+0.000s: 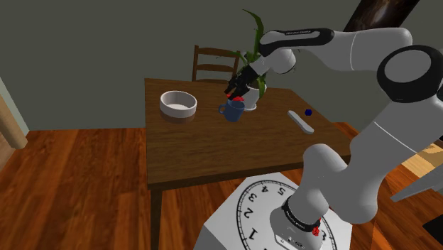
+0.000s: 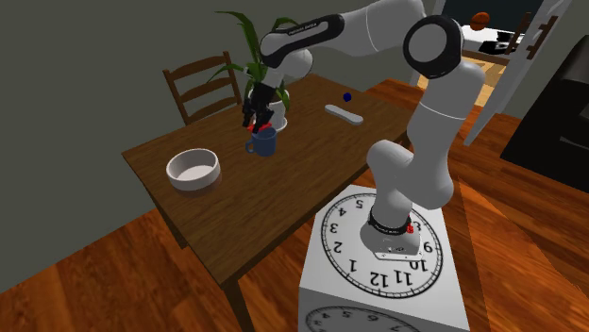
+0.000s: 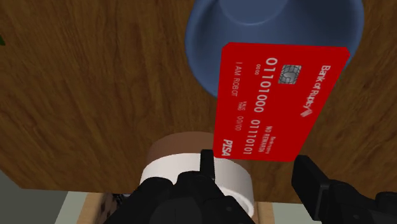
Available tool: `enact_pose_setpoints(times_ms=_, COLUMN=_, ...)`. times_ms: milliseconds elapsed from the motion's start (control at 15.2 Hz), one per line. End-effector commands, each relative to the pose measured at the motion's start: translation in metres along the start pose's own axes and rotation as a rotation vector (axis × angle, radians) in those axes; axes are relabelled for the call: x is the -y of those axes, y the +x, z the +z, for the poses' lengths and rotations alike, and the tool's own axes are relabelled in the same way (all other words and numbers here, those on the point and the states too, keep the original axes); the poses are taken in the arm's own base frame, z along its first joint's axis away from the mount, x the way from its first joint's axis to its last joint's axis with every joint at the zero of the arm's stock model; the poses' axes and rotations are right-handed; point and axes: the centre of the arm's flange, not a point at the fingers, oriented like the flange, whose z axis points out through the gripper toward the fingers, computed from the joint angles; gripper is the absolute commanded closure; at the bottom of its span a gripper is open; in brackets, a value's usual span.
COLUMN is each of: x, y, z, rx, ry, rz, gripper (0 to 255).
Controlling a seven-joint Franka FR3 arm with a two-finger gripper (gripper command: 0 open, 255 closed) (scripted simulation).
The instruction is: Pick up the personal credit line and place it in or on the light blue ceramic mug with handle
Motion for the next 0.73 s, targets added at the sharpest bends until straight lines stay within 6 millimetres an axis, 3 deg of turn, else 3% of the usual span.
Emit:
enact_pose_setpoints(times_ms=0, x=0.000, y=-0.006, z=0.008, rx=0.000, ry=0.000, rz=0.000, gripper=255)
enact_pose_setpoints(times_ms=330, x=0.000, y=-0.020, z=0.030, rx=0.000, ry=0.000, rz=0.000, gripper=255)
enact_pose_setpoints(times_ms=660, x=0.000, y=-0.021, z=0.032, rx=0.000, ry=0.000, rz=0.000, gripper=255)
